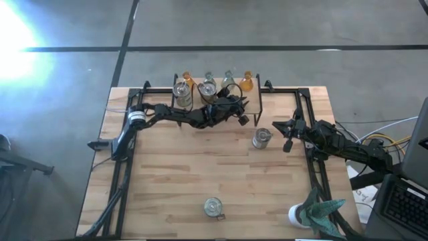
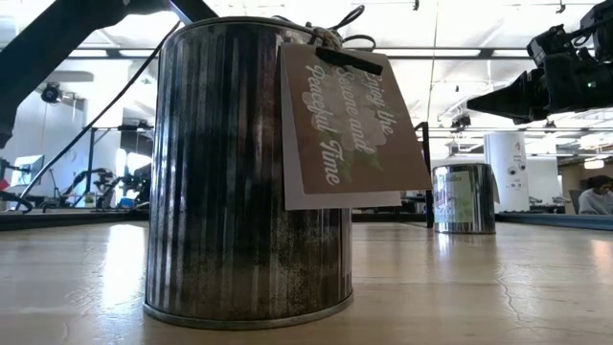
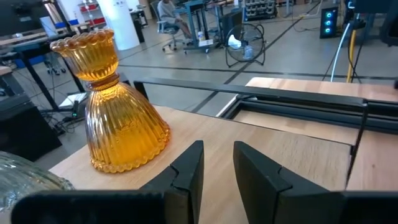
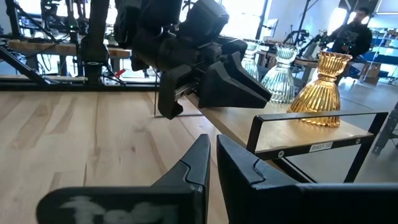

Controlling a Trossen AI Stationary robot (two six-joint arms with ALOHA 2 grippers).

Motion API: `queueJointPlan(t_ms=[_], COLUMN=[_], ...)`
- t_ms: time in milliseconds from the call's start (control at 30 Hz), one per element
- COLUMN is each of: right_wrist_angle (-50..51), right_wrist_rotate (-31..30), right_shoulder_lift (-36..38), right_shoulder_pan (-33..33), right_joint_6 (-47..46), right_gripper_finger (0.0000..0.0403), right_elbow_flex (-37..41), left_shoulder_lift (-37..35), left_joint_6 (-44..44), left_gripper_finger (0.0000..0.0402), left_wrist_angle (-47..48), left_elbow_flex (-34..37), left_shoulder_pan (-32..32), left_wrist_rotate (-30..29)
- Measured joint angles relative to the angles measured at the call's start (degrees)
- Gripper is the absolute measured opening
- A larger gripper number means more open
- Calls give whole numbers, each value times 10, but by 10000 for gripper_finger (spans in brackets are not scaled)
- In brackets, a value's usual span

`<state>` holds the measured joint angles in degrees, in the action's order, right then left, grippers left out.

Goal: Pick & Place candle stick holders
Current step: Put the jar candle on the shelf aligned with the other jar candle, then put the jar candle on the shelf aligned with the other jar candles

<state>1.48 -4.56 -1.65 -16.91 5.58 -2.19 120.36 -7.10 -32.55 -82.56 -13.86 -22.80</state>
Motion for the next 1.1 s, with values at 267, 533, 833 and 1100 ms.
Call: queueJointPlan(t_ms=[267, 533, 833, 1100], right_wrist_angle=[0, 0, 0, 0], right_wrist_rotate=[0, 0, 0, 0], right_shoulder_lift=[0, 0, 0, 0], right_shoulder_pan=[0, 0, 0, 0], right_joint_6=[0, 0, 0, 0], right_gripper_finger=[22, 22, 22, 22], right_elbow_flex=[0, 0, 0, 0], left_shoulder_lift=[-1, -32, -227, -494], left_joint_6=[3, 12, -57, -7], left_gripper_finger=[92, 92, 92, 92], left_wrist_angle=[-3, 27, 183, 220], left_elbow_flex=[-1, -2, 30, 224], left_shoulder_pan=[1, 16, 75, 80], left_wrist_rotate=[58, 191, 158, 158])
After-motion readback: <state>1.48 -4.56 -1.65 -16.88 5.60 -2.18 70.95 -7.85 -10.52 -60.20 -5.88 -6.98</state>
